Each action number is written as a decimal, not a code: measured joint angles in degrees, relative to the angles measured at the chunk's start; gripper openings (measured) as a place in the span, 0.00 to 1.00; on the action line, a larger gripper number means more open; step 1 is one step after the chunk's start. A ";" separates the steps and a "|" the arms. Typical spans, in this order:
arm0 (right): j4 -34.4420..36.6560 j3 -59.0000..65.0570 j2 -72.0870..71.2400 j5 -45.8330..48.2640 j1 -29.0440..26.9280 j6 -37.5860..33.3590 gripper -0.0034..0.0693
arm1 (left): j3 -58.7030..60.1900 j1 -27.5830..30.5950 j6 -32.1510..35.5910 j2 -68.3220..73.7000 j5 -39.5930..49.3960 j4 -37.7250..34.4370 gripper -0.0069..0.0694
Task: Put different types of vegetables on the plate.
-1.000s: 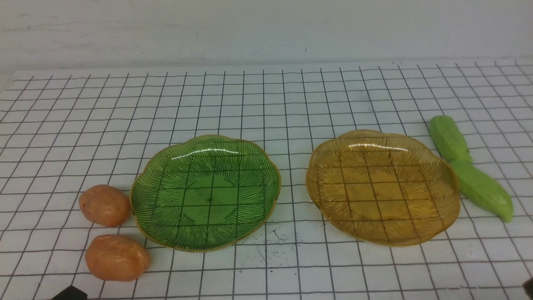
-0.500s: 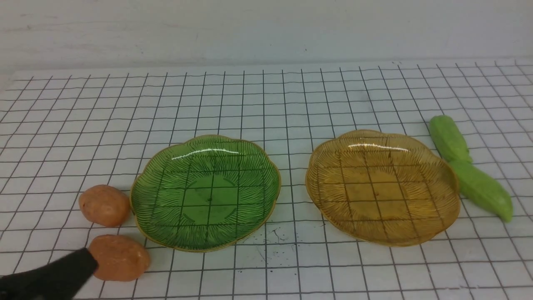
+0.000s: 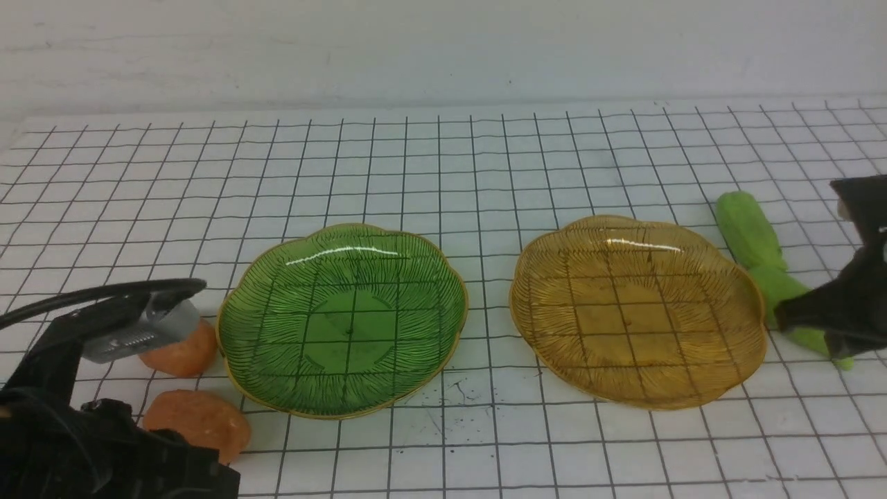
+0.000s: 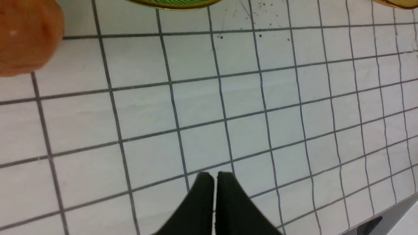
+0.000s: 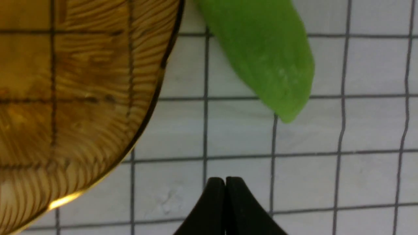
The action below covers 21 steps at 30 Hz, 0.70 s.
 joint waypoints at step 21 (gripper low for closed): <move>1.69 -8.58 11.35 -4.23 -4.86 -13.46 0.71 | 0.00 0.00 0.43 0.18 0.30 0.50 0.13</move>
